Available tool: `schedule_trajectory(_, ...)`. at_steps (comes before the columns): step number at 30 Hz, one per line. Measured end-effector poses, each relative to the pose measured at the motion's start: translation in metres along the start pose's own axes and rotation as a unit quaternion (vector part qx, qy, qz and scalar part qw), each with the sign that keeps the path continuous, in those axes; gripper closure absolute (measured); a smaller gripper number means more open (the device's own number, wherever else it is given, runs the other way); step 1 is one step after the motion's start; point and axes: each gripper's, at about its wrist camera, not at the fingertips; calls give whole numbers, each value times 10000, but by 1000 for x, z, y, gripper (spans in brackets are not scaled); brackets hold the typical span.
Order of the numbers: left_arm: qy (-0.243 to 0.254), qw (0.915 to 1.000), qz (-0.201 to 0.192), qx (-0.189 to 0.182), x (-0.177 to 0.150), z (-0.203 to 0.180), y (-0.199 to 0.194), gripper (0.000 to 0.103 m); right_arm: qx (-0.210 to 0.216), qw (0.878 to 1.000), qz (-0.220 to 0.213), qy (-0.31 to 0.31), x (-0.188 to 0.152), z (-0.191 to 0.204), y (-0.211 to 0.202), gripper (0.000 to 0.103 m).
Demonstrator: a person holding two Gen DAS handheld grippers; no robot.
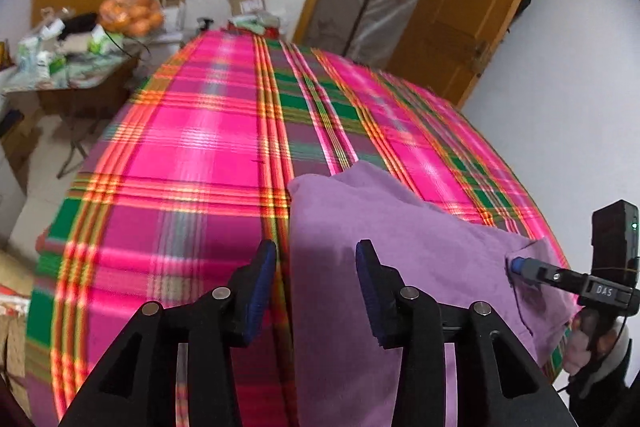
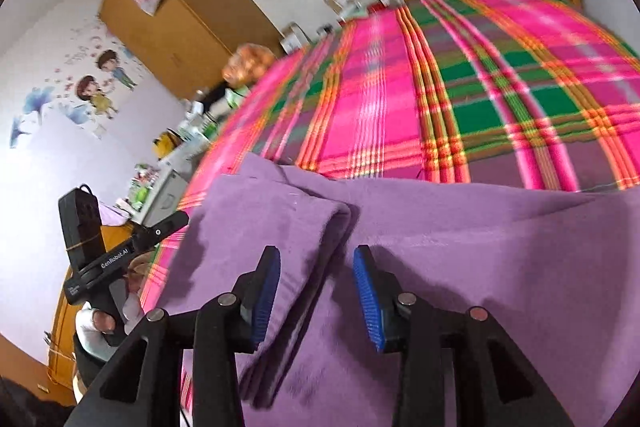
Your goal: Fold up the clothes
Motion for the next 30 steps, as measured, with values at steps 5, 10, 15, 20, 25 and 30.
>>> schedule_trajectory(5,79,9991,350,-212,8,-6,25,62,-211,9997,128,27,7,2,14,64)
schedule_trajectory(10,-60,9978,326,-576,8,2,27,91,-228,9990,369,-98,12,6,33,66)
schedule_trajectory(15,-392,9936,30,-1059,6,20,12,93,34,9994,265,-204,16,12,34,84)
schedule_trajectory(20,-460,9930,257,-1058,4,25,22,91,54,9995,324,11,16,-1,40,81)
schedule_trajectory(25,-672,9936,83,-903,-11,33,-3,84,118,9994,317,-101,7,9,26,77)
schedule_trajectory(30,-773,9941,100,-759,-42,38,-33,80,269,9982,503,-169,-11,17,14,75)
Point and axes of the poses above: each gripper's, at about its wrist camera, not at the fingertips, and y roughly the way its jaws point, z to its left, x to its top, and after that the axes turned 11 degrees about x, right-handed
